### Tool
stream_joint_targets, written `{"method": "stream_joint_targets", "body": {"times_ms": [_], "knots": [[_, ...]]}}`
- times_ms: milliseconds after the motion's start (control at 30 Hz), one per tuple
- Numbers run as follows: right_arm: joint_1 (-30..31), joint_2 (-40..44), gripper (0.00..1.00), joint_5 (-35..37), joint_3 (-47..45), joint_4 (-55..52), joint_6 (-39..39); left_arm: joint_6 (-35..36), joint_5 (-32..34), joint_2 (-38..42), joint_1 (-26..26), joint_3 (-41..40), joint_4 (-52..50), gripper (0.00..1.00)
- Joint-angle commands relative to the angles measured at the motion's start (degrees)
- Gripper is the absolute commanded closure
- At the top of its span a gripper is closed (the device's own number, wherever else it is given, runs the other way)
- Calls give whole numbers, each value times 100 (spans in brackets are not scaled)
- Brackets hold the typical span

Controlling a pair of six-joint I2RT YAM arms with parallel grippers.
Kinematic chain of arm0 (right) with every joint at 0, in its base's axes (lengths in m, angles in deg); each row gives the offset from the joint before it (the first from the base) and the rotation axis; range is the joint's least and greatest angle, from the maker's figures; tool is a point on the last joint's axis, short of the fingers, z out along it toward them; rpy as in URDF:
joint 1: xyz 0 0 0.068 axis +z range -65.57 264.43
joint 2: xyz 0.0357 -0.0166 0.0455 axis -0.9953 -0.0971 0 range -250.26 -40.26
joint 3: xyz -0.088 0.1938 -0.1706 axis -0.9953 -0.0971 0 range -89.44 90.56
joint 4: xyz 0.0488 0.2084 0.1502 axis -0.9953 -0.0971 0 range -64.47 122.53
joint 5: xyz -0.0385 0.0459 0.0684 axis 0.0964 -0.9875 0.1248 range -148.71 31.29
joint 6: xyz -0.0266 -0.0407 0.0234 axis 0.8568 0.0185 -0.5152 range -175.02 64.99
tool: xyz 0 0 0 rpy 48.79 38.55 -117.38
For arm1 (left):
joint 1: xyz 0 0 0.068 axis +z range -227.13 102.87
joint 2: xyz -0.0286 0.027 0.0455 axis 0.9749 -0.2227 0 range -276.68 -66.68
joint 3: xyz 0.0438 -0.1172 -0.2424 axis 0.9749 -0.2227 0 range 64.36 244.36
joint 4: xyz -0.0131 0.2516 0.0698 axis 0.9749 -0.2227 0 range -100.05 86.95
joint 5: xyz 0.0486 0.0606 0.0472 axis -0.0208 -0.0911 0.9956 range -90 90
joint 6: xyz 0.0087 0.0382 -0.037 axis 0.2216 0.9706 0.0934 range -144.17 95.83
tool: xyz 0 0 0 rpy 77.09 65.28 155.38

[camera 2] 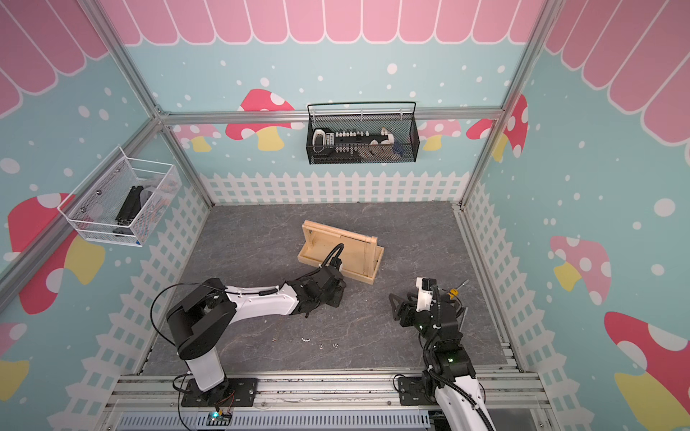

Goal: Take the necklace off the jewelry display stand
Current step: Place the necklace at the center of the board.

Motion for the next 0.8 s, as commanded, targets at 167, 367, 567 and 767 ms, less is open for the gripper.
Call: {"method": "stream_joint_targets", "body": {"times_ms": [167, 367, 567, 767], "knots": [[43, 13, 28, -47, -44, 146, -48, -135, 79, -127, 32, 186, -54, 100], [41, 18, 28, -48, -37, 151, -44, -146, 90, -52, 36, 133, 12, 95], [50, 27, 28, -54, -44, 138, -44, -180, 81, -38, 31, 120, 19, 83], [43, 34, 28, -51, -38, 139, -44, -178, 104, -17, 32, 87, 31, 82]]}}
